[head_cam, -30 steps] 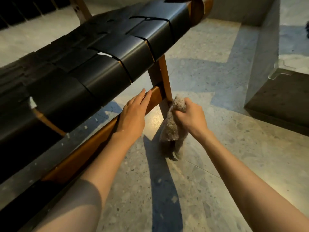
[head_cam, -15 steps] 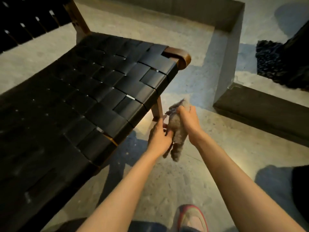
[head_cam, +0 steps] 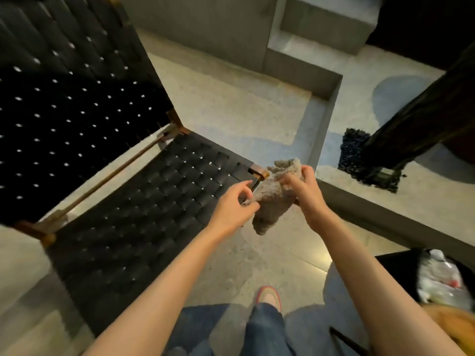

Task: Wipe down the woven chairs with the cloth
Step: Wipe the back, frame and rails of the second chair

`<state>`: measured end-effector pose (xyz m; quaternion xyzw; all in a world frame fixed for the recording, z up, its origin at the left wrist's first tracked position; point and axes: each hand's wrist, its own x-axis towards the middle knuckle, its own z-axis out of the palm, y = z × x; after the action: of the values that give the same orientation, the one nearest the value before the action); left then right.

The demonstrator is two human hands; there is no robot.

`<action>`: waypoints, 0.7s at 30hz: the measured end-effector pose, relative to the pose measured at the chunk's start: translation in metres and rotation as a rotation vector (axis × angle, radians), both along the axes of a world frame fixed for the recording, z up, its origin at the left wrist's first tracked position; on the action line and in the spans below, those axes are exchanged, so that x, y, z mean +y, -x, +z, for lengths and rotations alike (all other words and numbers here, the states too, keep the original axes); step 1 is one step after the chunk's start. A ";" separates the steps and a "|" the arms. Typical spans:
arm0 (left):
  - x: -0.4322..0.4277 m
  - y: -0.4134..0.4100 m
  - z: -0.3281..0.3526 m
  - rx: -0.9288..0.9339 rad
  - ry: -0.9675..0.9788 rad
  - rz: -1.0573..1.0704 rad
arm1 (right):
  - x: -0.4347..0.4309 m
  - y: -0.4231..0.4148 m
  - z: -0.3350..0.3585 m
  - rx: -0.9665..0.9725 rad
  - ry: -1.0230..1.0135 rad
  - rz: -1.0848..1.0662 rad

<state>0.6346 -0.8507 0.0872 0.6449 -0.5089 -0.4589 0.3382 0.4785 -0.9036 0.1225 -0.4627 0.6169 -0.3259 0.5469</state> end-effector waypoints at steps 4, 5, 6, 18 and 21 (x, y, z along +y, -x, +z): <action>0.032 -0.043 0.106 0.043 0.017 -0.062 | 0.029 -0.031 0.102 -0.043 0.032 0.107; 0.042 -0.054 0.128 0.043 0.024 -0.064 | 0.038 -0.039 0.122 -0.042 0.031 0.125; 0.053 -0.066 0.147 0.025 0.035 -0.065 | 0.047 -0.047 0.140 -0.038 0.029 0.145; 0.162 -0.182 0.218 -0.080 0.081 0.079 | 0.130 -0.150 0.201 0.099 -0.005 0.326; 0.165 -0.199 0.221 -0.059 0.047 0.102 | 0.138 -0.167 0.196 0.037 -0.009 0.502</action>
<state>0.8334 -0.6855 0.3077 0.6752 -0.4958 -0.4097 0.3612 0.6457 -0.7652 0.3181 -0.6048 0.4941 -0.1688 0.6014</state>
